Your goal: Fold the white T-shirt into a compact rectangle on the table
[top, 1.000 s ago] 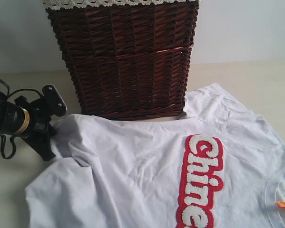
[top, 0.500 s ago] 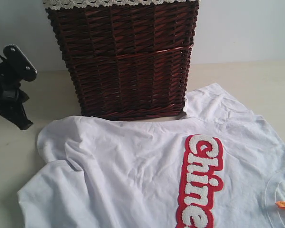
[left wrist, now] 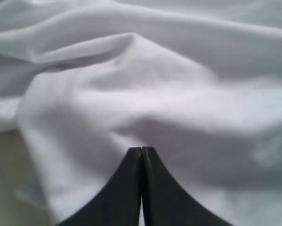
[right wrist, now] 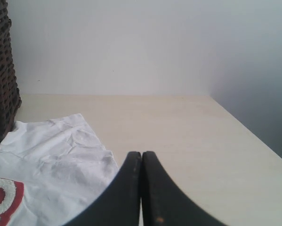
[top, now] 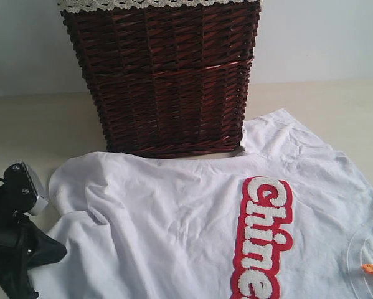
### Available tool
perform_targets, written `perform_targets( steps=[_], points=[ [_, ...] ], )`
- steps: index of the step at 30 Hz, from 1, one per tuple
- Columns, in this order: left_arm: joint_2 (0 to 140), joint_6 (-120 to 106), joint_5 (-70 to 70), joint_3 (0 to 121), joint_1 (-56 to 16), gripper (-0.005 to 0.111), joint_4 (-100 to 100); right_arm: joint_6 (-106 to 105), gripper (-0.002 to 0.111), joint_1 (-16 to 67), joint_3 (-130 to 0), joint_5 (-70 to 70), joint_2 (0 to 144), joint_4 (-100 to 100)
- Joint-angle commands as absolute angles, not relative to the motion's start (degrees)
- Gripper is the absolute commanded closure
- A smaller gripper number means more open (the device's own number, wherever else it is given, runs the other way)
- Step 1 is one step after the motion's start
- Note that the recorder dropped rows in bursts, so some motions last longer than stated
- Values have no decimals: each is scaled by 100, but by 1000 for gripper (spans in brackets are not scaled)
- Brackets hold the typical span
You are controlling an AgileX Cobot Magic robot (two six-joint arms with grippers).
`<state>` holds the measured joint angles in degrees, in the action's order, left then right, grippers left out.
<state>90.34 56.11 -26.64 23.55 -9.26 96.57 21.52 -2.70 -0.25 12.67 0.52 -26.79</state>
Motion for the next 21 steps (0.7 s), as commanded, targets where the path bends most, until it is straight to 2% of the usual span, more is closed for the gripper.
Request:
perform_targets(
  steps=[1,13,21],
  points=[
    [8973,5871,-3228,2329,-916,107,9921,2114,108,-265,0,1205,22,-2691],
    [9577,5509,-2918,2289,-916,107,9995,2114,108,-265,0,1205,22,-2691],
    [9575,4461,-2739,2044,-916,107,9995,2114,108,-265,0,1205,22,-2691]
  ],
)
